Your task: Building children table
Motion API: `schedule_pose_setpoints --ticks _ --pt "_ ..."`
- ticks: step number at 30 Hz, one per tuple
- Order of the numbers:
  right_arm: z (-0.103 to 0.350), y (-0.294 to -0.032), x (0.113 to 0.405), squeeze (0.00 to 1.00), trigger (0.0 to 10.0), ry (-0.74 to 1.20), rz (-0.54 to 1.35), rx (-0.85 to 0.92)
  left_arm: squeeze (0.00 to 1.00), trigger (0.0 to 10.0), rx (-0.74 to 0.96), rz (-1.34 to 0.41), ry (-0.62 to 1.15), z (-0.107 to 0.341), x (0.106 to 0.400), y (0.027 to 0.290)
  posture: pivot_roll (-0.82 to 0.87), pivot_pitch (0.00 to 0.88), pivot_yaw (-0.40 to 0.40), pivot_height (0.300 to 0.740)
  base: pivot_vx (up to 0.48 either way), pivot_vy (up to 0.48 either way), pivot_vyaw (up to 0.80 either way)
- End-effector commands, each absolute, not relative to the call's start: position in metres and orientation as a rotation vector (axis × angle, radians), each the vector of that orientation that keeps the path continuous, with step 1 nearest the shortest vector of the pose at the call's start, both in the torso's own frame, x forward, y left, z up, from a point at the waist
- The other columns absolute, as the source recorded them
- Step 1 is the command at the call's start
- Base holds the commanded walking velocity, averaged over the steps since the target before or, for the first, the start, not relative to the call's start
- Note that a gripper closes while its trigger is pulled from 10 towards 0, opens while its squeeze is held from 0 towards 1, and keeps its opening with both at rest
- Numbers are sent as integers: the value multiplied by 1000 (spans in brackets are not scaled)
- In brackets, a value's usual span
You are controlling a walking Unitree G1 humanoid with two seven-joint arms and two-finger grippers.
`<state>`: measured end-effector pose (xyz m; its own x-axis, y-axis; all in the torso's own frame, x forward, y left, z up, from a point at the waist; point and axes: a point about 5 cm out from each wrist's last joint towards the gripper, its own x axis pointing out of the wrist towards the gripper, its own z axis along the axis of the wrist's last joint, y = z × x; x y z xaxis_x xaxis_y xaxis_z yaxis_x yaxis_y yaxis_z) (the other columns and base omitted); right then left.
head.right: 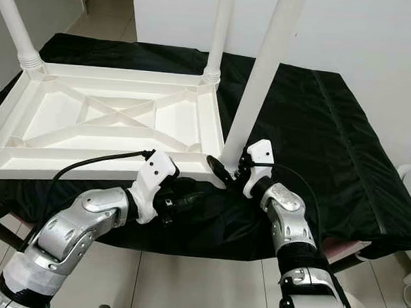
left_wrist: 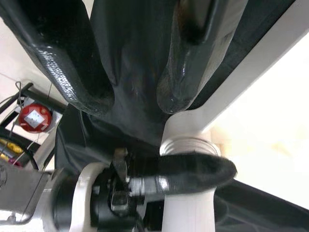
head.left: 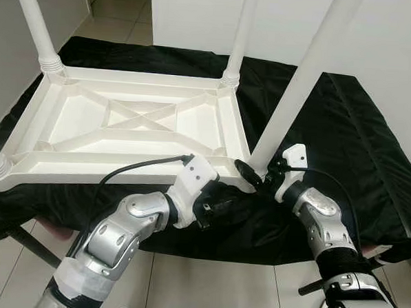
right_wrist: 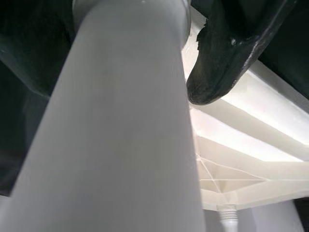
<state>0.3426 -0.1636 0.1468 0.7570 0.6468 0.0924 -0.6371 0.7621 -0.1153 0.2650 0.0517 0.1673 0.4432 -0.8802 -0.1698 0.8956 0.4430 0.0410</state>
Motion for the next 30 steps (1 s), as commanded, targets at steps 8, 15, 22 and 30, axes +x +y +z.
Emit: schedule_pose_setpoints --ticks 8,15,22,30 --pt "153 -166 347 0 10000 -148 722 -73 0 10000 160 -1104 138 164 265 52 34 79 -46 740 0 0 0" --pt "154 -167 350 0 4941 -138 732 -86 0 10000 157 -1076 131 166 268 55 36 76 -52 740 0 0 0" --pt "150 -169 351 0 0 -108 730 -75 0 10000 159 -1074 129 167 268 55 43 69 -48 740 0 0 0" --pt "137 -172 350 0 10000 -57 669 -39 0 10000 163 -1063 127 168 268 59 64 64 -54 740 0 0 0"
